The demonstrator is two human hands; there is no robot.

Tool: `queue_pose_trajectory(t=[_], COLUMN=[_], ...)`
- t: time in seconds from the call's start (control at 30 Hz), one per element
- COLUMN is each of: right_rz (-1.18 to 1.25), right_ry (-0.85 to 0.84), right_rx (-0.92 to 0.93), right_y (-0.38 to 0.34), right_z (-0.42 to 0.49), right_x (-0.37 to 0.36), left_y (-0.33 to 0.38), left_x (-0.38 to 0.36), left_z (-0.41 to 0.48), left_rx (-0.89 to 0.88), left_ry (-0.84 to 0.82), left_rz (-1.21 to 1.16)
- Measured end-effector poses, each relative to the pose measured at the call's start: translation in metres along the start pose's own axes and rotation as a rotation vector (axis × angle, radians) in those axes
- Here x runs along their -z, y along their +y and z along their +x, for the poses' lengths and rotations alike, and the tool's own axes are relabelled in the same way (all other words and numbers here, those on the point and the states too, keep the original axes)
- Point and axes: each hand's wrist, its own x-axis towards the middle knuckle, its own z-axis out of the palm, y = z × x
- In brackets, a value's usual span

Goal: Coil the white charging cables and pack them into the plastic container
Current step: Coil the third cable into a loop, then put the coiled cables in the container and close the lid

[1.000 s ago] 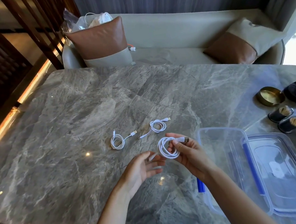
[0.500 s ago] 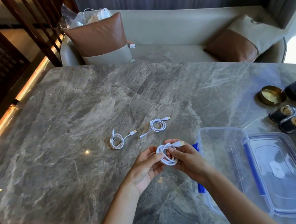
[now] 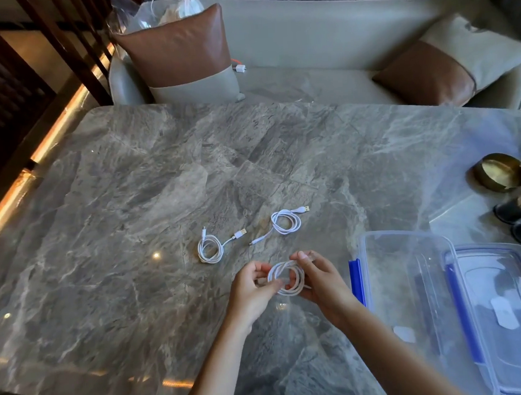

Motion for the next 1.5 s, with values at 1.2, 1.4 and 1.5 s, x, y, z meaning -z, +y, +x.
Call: queue_pose_trajectory(t=[1.2,1.4,1.5], right_rz=[-1.004,-1.407,-1.47], right_ry=[0.279,0.045,0.014], right_rx=[0.469,0.452,0.469], right_y=[-0.029,-0.048,-0.046], right_z=[0.12,0.152,0.157], right_x=[0.018,0.006,0.003], left_y=[-0.038,-0.033,-0.031], left_x=[0.068,0.093,0.096], left_z=[0.073,0.099,0.105], left_rx=[-0.123,0.087,0.104], left_ry=[0.687,0.626,0.601], left_rz=[0.327,0.442,0.482])
